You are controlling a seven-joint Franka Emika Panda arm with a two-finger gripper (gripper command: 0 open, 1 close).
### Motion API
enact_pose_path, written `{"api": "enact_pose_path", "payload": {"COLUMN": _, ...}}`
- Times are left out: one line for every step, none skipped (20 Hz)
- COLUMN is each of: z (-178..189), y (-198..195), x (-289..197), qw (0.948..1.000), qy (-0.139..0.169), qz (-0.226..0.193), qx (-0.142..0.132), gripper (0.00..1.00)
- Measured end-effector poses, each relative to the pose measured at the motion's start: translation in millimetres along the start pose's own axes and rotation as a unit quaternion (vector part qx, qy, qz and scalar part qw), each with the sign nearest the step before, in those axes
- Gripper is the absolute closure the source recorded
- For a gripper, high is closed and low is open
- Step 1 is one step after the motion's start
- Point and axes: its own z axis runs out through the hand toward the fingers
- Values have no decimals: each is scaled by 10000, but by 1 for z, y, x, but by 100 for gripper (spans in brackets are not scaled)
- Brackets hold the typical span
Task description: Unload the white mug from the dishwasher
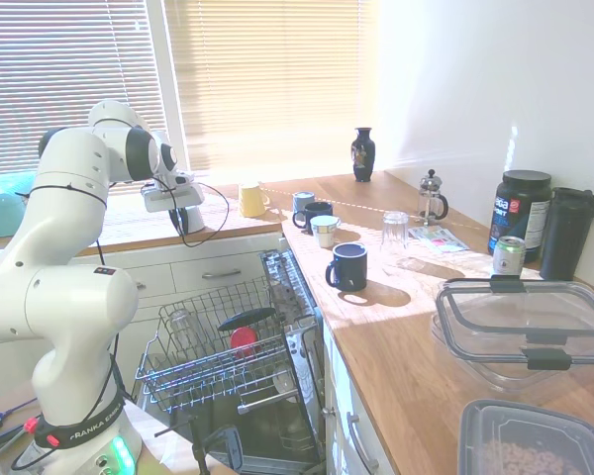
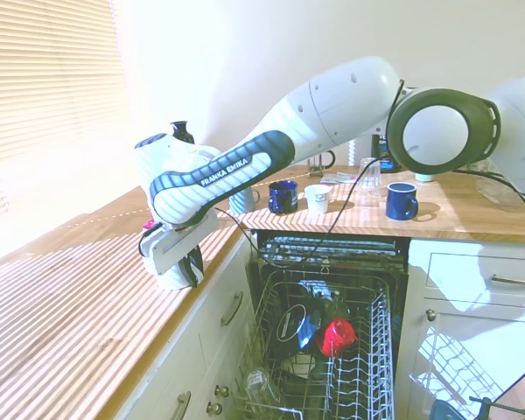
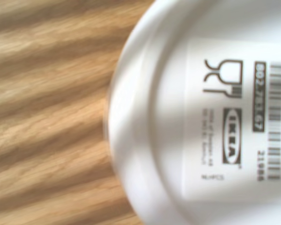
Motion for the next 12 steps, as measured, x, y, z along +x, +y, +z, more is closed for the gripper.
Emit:
{"api": "enact_pose_path", "payload": {"z": 0, "y": 0, "x": 0, "qw": 10000, "qy": 0, "qz": 15, "qx": 0, "gripper": 0}}
{"api": "enact_pose_path", "payload": {"z": 0, "y": 0, "x": 0, "qw": 10000, "qy": 0, "qz": 30, "qx": 0, "gripper": 0}}
{"api": "enact_pose_path", "payload": {"z": 0, "y": 0, "x": 0, "qw": 10000, "qy": 0, "qz": 41, "qx": 0, "gripper": 0}}
{"api": "enact_pose_path", "payload": {"z": -1, "y": 0, "x": 1, "qw": 10000, "qy": 4, "qz": 47, "qx": 6, "gripper": 0}}
{"api": "enact_pose_path", "payload": {"z": -2, "y": 0, "x": 1, "qw": 10000, "qy": 8, "qz": 51, "qx": 14, "gripper": 0}}
{"api": "enact_pose_path", "payload": {"z": -2, "y": 0, "x": 1, "qw": 10000, "qy": 11, "qz": 52, "qx": 22, "gripper": 0}}
{"api": "enact_pose_path", "payload": {"z": -3, "y": -1, "x": 1, "qw": 10000, "qy": 12, "qz": 52, "qx": 27, "gripper": 0}}
{"api": "enact_pose_path", "payload": {"z": -4, "y": -1, "x": 0, "qw": 10000, "qy": 14, "qz": 51, "qx": 35, "gripper": 0}}
{"api": "enact_pose_path", "payload": {"z": -6, "y": -1, "x": 1, "qw": 10000, "qy": 24, "qz": 55, "qx": 50, "gripper": 0}}
{"api": "enact_pose_path", "payload": {"z": -10, "y": 0, "x": 2, "qw": 9999, "qy": 42, "qz": 66, "qx": 74, "gripper": 0}}
{"api": "enact_pose_path", "payload": {"z": -17, "y": 2, "x": 4, "qw": 9999, "qy": 68, "qz": 85, "qx": 109, "gripper": 0}}
{"api": "enact_pose_path", "payload": {"z": -25, "y": 5, "x": 7, "qw": 9998, "qy": 98, "qz": 112, "qx": 147, "gripper": 0}}
